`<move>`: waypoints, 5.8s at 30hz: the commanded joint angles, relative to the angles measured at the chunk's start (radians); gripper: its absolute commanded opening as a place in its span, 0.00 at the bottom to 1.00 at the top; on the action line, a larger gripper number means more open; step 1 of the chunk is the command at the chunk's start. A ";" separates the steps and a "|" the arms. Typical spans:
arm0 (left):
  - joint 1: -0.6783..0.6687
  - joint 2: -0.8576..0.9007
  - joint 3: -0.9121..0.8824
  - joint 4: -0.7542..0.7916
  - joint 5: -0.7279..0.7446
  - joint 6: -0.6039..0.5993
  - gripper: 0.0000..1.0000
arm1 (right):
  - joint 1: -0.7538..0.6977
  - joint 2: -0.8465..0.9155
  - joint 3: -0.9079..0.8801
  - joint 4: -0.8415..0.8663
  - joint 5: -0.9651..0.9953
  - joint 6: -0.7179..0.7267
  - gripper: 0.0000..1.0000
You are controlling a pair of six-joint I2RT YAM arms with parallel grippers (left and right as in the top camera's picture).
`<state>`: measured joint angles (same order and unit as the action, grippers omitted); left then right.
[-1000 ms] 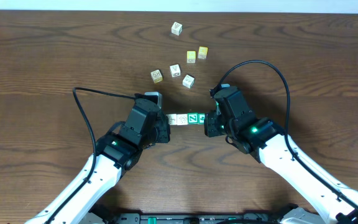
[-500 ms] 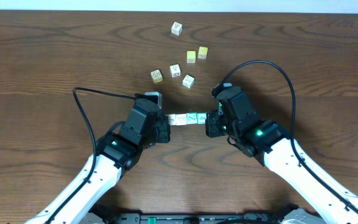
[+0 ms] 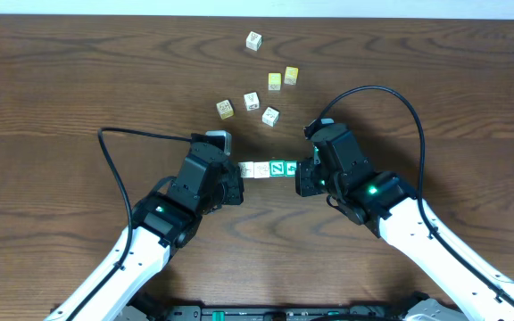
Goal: Lift 4 blocks
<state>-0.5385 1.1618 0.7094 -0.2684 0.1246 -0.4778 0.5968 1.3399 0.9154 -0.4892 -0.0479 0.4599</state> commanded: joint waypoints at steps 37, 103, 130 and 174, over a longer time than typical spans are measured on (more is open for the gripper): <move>-0.037 -0.016 0.079 0.037 0.177 -0.010 0.07 | 0.072 -0.008 0.038 0.025 -0.233 -0.008 0.01; -0.076 -0.068 0.079 0.018 0.117 -0.006 0.07 | 0.099 -0.014 0.099 -0.020 -0.229 -0.012 0.01; -0.076 -0.068 0.079 0.018 0.116 -0.006 0.07 | 0.099 -0.014 0.099 -0.025 -0.218 -0.012 0.01; -0.076 -0.068 0.079 0.018 0.117 -0.006 0.07 | 0.099 -0.014 0.099 -0.025 -0.218 -0.012 0.01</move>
<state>-0.5652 1.1015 0.7227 -0.2886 0.0860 -0.4774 0.6025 1.3396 0.9680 -0.5381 -0.0223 0.4599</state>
